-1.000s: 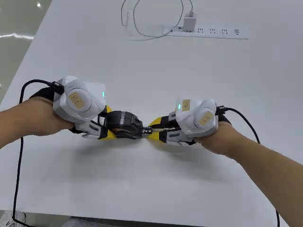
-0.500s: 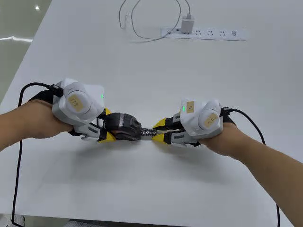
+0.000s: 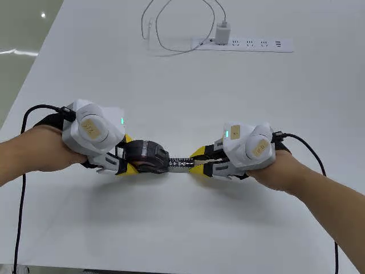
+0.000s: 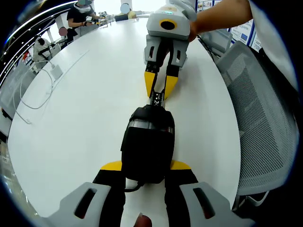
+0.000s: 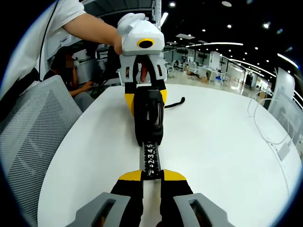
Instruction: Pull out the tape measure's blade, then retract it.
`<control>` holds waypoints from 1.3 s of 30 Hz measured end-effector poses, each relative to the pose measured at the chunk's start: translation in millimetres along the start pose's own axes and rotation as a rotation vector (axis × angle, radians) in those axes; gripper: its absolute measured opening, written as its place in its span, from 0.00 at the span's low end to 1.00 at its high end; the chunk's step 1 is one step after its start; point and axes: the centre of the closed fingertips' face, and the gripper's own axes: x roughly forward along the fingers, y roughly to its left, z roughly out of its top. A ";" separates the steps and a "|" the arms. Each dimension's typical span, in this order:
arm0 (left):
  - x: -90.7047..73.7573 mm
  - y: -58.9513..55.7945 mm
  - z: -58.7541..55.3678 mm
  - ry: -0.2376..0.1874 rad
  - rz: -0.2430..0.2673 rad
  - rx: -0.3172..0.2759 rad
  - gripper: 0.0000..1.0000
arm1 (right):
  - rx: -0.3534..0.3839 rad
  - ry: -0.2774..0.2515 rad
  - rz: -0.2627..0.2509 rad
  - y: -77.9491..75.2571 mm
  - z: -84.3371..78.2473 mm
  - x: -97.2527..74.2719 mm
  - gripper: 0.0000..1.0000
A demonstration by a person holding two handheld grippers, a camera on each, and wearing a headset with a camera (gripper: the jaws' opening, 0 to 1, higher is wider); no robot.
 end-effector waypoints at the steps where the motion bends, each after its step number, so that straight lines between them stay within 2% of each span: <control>1: 0.0 0.0 0.0 0.000 0.000 0.000 0.26 | -0.001 0.002 -0.001 -0.2 -0.8 -1.0 0.09; 39: 0.9 -0.8 0.5 0.001 -0.003 0.003 0.27 | -0.004 0.050 -0.016 -2.4 -23.2 -27.3 0.08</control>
